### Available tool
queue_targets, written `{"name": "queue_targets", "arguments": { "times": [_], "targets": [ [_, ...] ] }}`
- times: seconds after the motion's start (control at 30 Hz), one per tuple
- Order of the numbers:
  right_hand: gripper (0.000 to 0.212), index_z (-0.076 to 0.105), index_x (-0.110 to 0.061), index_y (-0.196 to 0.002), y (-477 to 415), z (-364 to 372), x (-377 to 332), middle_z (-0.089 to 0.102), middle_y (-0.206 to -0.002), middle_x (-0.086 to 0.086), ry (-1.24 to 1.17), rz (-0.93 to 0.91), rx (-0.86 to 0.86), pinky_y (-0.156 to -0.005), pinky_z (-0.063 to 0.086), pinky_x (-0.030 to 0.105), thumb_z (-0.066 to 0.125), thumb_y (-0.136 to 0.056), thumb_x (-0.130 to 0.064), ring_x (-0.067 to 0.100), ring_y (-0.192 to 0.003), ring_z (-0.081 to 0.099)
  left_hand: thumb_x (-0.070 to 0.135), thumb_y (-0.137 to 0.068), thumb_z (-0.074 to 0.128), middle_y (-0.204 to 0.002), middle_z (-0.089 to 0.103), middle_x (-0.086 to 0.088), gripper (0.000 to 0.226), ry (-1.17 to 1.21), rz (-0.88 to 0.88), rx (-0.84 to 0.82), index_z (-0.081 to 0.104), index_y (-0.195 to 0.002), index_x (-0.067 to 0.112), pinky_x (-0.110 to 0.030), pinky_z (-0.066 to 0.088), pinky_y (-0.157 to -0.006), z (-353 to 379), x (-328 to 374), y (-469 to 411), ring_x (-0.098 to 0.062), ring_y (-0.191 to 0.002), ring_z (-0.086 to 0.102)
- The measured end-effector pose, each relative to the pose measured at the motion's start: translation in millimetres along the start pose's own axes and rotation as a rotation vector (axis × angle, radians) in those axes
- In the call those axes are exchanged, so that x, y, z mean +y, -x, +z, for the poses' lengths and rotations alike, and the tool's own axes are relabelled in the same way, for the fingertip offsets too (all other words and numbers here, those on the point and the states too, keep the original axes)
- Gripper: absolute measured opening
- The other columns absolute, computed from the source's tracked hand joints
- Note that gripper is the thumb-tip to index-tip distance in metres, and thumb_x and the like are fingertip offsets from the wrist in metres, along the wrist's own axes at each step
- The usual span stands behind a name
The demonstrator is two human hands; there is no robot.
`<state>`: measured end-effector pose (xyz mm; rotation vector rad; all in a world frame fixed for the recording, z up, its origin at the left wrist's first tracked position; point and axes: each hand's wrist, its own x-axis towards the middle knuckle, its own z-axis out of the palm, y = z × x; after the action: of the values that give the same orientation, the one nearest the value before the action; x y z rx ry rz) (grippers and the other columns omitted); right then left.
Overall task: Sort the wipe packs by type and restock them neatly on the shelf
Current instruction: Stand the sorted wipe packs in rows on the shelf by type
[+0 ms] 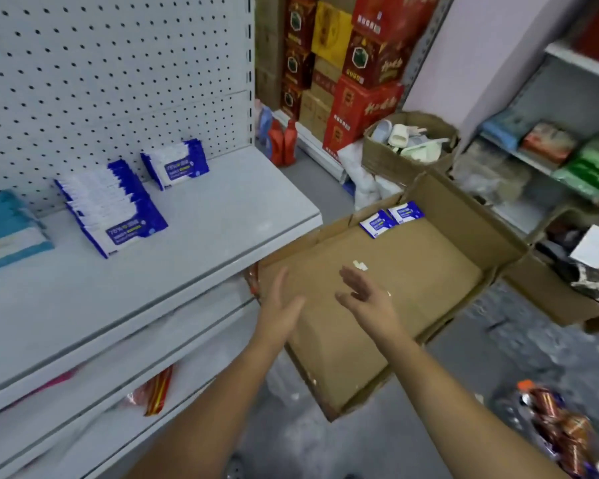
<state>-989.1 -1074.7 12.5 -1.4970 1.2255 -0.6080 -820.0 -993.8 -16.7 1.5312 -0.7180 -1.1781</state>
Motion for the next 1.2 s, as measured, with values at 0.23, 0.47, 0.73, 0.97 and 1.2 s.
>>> {"name": "queue_targets", "arguments": {
  "times": [0.23,0.47,0.73,0.97,1.2],
  "targets": [
    [0.053,0.053,-0.023,-0.137,15,-139,63,0.06,-0.135,-0.009,-0.018,0.042,0.057,-0.107,0.042,0.03,0.07,-0.089,-0.01,0.004,-0.127,0.052,0.028,-0.093,0.063,-0.151,0.041,0.014,0.064,-0.062,-0.046,-0.033,0.036,-0.151,0.036,-0.029,0.035,-0.112,150,-23,5,-0.001,-0.135,0.041],
    [0.055,0.052,-0.018,-0.139,-10,-264,109,0.06,-0.134,-0.007,-0.001,0.063,0.045,-0.108,0.042,0.034,0.07,-0.088,-0.008,0.008,-0.126,0.053,0.014,-0.097,0.059,-0.157,0.036,0.007,0.063,-0.023,-0.113,0.037,0.033,-0.154,0.022,-0.025,0.03,-0.113,280,-38,-2,-0.004,-0.142,0.034],
    [0.05,0.056,-0.026,-0.13,-103,-317,140,0.062,-0.129,-0.006,0.023,0.073,0.008,-0.107,0.045,0.04,0.072,-0.086,-0.009,0.01,-0.123,0.055,0.02,-0.095,0.064,-0.153,0.04,0.009,0.064,-0.024,-0.163,0.15,0.036,-0.152,0.02,-0.028,0.031,-0.115,332,-42,-75,-0.003,-0.138,0.037],
    [0.049,0.056,-0.018,-0.132,-205,-348,162,0.061,-0.126,-0.008,0.14,0.139,-0.084,-0.104,0.046,0.036,0.072,-0.087,-0.009,0.009,-0.118,0.055,0.022,-0.092,0.067,-0.152,0.044,0.002,0.064,0.065,-0.274,0.256,0.041,-0.15,0.016,-0.029,0.037,-0.11,374,-46,-183,-0.01,-0.138,0.042],
    [0.05,0.055,-0.011,-0.135,-324,-364,190,0.059,-0.127,-0.003,0.217,0.186,-0.122,-0.1,0.041,0.025,0.069,-0.088,-0.009,0.011,-0.118,0.054,0.023,-0.092,0.067,-0.152,0.044,0.003,0.064,0.025,-0.367,0.364,0.041,-0.15,0.019,-0.022,0.034,-0.1,387,-59,-266,-0.01,-0.137,0.043]
  ]
}}
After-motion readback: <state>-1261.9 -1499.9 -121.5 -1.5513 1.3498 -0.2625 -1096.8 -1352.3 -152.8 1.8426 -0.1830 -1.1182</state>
